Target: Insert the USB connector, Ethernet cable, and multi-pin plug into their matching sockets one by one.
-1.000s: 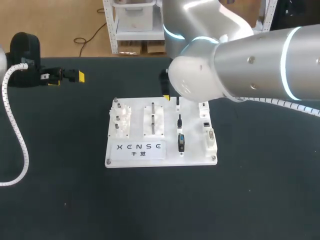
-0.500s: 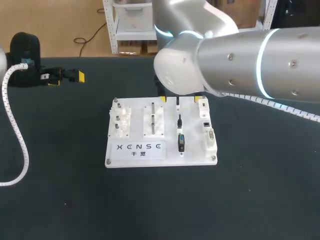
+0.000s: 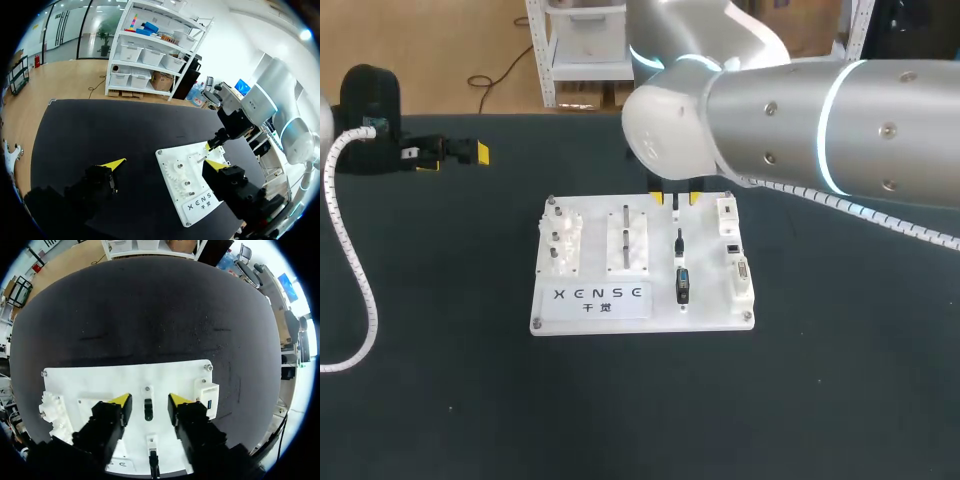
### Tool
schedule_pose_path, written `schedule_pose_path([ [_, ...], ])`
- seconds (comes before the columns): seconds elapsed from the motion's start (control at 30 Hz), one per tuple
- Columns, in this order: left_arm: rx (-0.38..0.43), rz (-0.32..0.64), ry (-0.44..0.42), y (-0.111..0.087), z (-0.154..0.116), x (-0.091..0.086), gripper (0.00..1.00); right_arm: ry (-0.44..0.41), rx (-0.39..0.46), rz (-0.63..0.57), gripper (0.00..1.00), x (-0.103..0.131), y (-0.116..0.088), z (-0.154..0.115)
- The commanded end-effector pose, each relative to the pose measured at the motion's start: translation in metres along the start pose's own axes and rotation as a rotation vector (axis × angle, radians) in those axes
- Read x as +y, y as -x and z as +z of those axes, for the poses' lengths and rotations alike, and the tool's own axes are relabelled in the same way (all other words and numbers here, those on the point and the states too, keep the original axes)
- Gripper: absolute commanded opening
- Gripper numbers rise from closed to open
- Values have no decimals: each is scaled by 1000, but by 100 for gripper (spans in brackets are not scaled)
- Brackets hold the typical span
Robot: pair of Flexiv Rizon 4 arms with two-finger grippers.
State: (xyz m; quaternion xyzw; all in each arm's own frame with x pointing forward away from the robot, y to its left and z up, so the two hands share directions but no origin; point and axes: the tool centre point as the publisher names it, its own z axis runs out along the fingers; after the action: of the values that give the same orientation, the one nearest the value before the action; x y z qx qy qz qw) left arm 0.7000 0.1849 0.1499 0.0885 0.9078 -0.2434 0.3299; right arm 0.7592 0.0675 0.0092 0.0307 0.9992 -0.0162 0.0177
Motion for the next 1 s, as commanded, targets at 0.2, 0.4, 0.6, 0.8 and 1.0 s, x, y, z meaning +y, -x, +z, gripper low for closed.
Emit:
schedule_pose_path([
  [0.2,0,0,0,0,0,0,100,4,-17,-16,9,-1,-5,3],
  [0.4,0,0,0,0,0,0,100,14,-43,-19,0,-4,-8,3],
  [0.6,0,0,0,0,0,0,100,24,-65,-17,0,-6,-8,-1],
  [0.8,0,0,0,0,0,0,100,23,-95,-23,0,-7,-9,-6],
  [1.0,0,0,0,0,0,0,100,19,-134,-18,0,-8,-7,-14],
])
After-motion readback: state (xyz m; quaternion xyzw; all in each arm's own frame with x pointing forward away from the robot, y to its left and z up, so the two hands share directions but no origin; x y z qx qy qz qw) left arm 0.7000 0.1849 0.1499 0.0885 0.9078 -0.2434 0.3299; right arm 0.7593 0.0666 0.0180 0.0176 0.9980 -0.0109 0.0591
